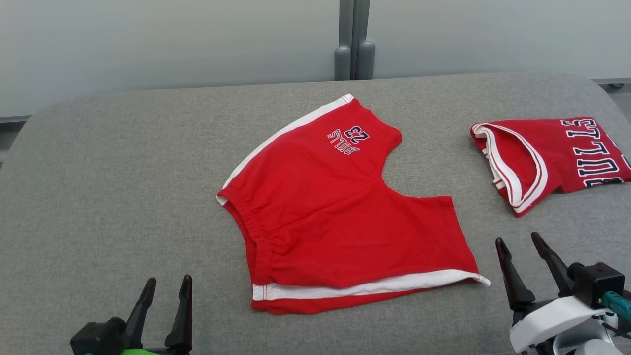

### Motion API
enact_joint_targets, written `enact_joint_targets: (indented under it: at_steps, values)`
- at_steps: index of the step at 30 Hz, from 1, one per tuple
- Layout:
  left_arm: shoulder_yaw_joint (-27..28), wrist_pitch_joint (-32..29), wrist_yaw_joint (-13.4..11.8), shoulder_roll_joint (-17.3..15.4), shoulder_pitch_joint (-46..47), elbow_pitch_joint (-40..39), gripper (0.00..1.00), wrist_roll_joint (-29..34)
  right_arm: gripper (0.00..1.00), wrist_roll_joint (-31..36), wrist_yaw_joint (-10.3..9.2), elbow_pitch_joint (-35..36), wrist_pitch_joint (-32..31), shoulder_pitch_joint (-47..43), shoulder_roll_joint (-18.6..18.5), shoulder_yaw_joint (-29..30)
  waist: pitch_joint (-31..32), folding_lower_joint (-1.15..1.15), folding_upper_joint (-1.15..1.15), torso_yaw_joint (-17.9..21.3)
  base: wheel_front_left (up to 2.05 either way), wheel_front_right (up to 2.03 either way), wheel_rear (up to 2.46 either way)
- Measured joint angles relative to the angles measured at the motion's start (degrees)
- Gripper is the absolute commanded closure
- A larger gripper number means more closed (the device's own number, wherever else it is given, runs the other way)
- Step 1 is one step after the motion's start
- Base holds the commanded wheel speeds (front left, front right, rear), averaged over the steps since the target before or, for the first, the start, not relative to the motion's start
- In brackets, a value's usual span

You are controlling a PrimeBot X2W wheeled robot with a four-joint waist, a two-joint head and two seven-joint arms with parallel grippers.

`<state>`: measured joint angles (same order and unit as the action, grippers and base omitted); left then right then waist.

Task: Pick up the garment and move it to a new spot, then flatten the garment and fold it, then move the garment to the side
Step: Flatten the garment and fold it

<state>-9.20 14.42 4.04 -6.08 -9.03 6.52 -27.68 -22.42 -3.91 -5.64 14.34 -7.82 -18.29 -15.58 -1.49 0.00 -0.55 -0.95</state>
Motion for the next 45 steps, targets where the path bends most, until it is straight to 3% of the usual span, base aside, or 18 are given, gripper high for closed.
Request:
enact_joint_targets:
  at_steps: [6, 16, 27, 32, 36, 43, 44, 45]
  values:
    - [0.29, 0.00, 0.58, 0.22, 0.25, 0.58, 0.00, 1.26, 0.00, 1.92, 3.81, -0.36, 0.00, -0.04, -0.38, -1.42, 0.30, 0.00, 0.00, 0.13, 0.00, 0.00, 0.00]
    - [1.90, 0.00, 1.44, 1.08, 0.28, 1.85, 0.00, 2.36, 0.00, 2.32, 4.03, -0.92, 0.00, -1.18, 0.57, 3.48, 0.31, 0.00, 0.00, 0.30, 0.00, 0.00, 0.00]
    - [2.15, 0.00, 2.00, 1.55, 0.24, 2.27, 0.00, 3.52, 0.00, 3.91, 5.91, -0.90, 0.00, -1.19, 1.69, 6.00, -0.39, 0.00, 0.00, 0.51, 0.00, 0.00, 0.00]
    - [0.65, 0.00, 2.34, 1.63, 0.19, 3.74, 0.00, 3.71, 0.00, 5.03, 6.92, -1.31, 0.00, -1.26, 2.08, 5.86, -1.24, 0.00, 0.00, 0.50, 0.00, 0.00, 0.00]
    - [-3.33, 0.00, 2.59, 1.98, 0.18, 5.88, 0.00, 4.27, 0.00, 6.13, 7.53, -5.50, 0.00, -3.38, 2.53, 4.26, -2.79, 0.00, 0.00, 0.44, 0.00, 0.00, 0.00]
    - [-4.00, 0.00, 3.00, 2.12, 1.05, 6.01, 0.00, 4.27, 0.00, 7.55, 8.46, -8.22, 0.00, -3.01, 3.91, 3.02, -4.53, 0.00, 0.00, 0.61, 0.00, 0.00, 0.00]
    - [-4.11, 0.00, 3.01, 2.13, 1.46, 6.02, 0.00, 4.27, 0.12, 7.86, 8.48, -8.40, 0.00, -2.72, 3.99, 2.98, -4.75, 0.00, 0.00, 0.65, 0.00, 0.00, 0.00]
    - [-4.19, 0.00, 3.02, 2.18, 1.94, 6.05, 0.00, 4.27, 0.13, 7.88, 8.62, -8.58, 0.00, -2.32, 4.07, 2.97, -4.96, 0.00, 0.00, 0.68, 0.00, 0.00, 0.00]
